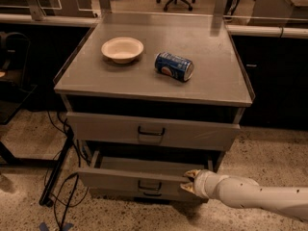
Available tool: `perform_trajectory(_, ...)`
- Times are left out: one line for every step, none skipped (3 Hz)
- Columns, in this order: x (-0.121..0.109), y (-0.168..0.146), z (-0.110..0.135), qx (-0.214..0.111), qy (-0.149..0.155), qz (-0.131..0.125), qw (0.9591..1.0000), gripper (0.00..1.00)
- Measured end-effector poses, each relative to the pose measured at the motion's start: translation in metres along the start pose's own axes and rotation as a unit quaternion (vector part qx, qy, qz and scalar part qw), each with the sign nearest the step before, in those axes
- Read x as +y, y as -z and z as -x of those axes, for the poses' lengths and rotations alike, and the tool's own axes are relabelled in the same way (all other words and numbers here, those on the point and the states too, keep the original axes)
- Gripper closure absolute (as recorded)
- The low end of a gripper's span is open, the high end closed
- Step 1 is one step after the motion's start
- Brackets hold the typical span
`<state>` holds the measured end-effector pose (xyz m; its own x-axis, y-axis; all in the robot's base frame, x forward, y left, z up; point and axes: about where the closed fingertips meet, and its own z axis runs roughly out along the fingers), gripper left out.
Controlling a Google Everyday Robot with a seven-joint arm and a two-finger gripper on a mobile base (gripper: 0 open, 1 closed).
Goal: Open middle drawer
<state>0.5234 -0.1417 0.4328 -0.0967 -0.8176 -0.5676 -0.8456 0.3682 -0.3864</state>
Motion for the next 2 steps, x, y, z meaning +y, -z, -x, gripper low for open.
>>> perform_trajectory(0.0000, 0.0000, 0.0000, 0.000, 0.000, 0.000, 1.0000, 0.06)
perform_trajectory(0.0002, 0.0001, -0.0002, 0.000, 0.000, 0.000, 1.0000, 0.19)
